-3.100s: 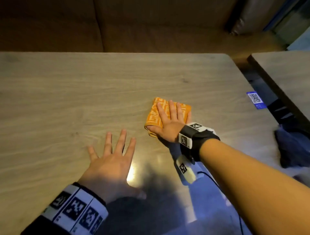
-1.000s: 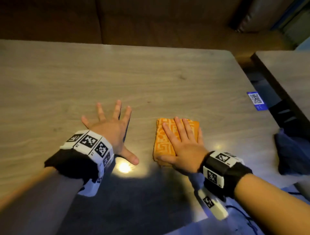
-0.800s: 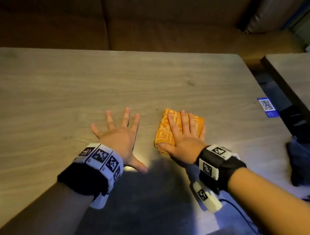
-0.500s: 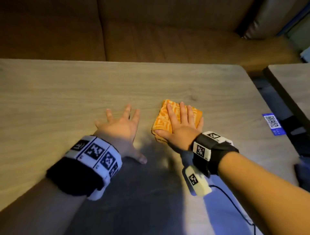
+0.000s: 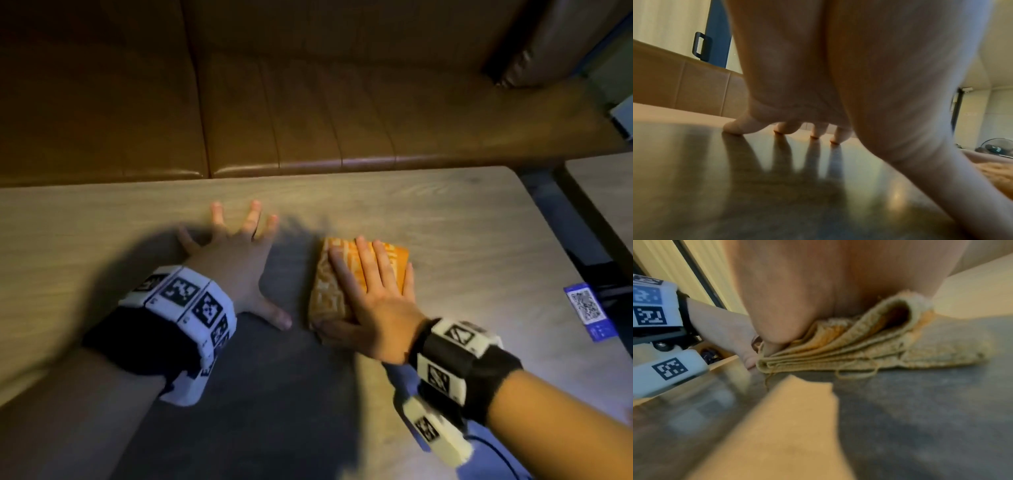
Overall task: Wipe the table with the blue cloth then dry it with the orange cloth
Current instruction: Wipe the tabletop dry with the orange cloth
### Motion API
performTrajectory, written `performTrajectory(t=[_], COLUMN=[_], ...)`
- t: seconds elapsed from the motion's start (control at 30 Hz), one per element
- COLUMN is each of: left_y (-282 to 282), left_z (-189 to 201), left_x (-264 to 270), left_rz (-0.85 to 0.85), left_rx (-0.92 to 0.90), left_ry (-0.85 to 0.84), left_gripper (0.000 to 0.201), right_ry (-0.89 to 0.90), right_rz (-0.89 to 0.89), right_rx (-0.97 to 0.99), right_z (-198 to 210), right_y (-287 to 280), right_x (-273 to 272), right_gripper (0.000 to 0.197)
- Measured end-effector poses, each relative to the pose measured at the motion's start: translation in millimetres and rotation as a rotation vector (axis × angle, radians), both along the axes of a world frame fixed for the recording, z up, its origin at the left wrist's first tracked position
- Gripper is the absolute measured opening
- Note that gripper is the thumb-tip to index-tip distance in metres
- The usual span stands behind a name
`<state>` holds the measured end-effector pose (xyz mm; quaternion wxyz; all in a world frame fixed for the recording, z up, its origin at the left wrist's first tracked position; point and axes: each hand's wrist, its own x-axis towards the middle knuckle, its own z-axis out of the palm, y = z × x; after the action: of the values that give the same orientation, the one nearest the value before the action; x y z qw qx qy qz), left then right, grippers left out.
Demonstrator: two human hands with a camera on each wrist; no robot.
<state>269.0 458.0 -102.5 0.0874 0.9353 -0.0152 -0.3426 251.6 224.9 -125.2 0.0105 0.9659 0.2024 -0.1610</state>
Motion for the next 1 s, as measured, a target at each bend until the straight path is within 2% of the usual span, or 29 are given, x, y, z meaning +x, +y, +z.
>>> performTrajectory(t=[0.1, 0.2, 0.27, 0.37, 0.47, 0.67, 0.8, 0.9, 0.93, 1.0], left_y=[-0.2, 0.8, 1.9, 1.6, -3.1, -6.2, -4.1, -3.4, -3.8, -3.9], left_z=[3.3, 6.8, 7.8, 6.1, 7.1, 8.1, 8.6, 6.4, 6.1, 4.9], left_x=[-0.5, -0.2, -0.4, -0.9, 1.8, 2.5, 2.4, 3.1, 3.8, 5.3], left_rz=[0.013, 0.014, 0.013, 0.015, 0.042, 0.075, 0.133, 0.138, 0.139, 0.139], left_rx=[-0.003, -0.014, -0.023, -0.026, -0.017, 0.03, -0.018, -0.016, -0.016, -0.018], left_ry=[0.02, 0.048, 0.064, 0.071, 0.093, 0.122, 0.136, 0.119, 0.123, 0.134], left_gripper=[0.152, 0.153, 0.154, 0.154, 0.155, 0.157, 0.158, 0.16, 0.161, 0.163], right_ry=[-0.029, -0.066, -0.069, 0.013, 0.044, 0.055, 0.051, -0.014, -0.018, 0.053], right_rz=[0.04, -0.151, -0.176, 0.059, 0.183, 0.121, -0.014, -0.147, -0.113, 0.088], right_rx=[-0.015, 0.032, 0.03, 0.012, -0.014, 0.047, 0.038, 0.056, 0.048, 0.04], right_z=[-2.3, -9.0, -10.2, -2.9, 3.9, -2.7, -7.3, -5.0, -3.9, -2.7], right_y=[-0.6, 21.7, 32.1, 23.5, 21.6, 68.2, 15.4, -14.4, -18.0, -26.0], right_x=[23.8, 72.4, 79.4, 56.9, 80.8, 166.7, 188.4, 179.3, 165.1, 129.1], right_gripper=[0.098, 0.093, 0.092, 0.093, 0.095, 0.088, 0.085, 0.085, 0.087, 0.091])
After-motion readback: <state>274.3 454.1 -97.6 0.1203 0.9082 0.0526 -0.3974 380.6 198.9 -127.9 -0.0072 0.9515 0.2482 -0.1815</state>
